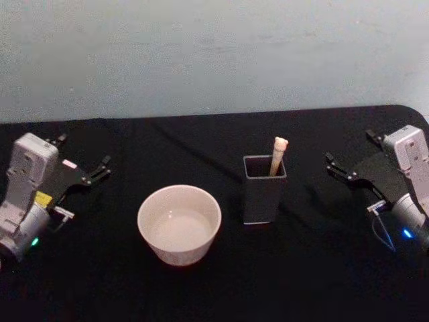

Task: Pick up the stirring spoon with one hand, stir inside the cup, then place it back in its original position.

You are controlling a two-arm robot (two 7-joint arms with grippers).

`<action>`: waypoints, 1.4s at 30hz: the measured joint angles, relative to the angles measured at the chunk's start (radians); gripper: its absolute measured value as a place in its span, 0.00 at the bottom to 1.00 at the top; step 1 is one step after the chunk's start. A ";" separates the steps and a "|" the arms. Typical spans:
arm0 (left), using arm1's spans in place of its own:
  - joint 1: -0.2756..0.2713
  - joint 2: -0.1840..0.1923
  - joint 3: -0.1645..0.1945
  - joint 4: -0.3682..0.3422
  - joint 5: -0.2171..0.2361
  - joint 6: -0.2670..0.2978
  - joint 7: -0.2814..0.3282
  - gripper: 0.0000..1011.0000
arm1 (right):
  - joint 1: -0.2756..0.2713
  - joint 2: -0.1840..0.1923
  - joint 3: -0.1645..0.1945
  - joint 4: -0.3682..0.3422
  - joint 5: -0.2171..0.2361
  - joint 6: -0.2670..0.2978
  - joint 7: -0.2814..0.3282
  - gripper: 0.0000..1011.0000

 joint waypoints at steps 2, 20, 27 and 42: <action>0.000 0.000 0.000 0.000 0.000 0.000 0.000 0.99 | 0.000 0.000 0.000 0.000 0.000 0.000 0.000 0.99; 0.000 0.000 0.000 0.000 0.000 0.000 0.000 0.99 | -0.078 0.029 0.084 -0.106 0.107 0.042 0.120 0.99; 0.000 0.000 0.000 0.000 0.000 0.000 0.000 0.99 | -0.140 0.059 0.122 -0.183 0.179 0.053 0.209 0.99; 0.000 0.000 0.000 0.000 0.000 0.000 0.000 0.99 | -0.156 0.017 0.118 -0.224 0.206 0.053 0.321 0.99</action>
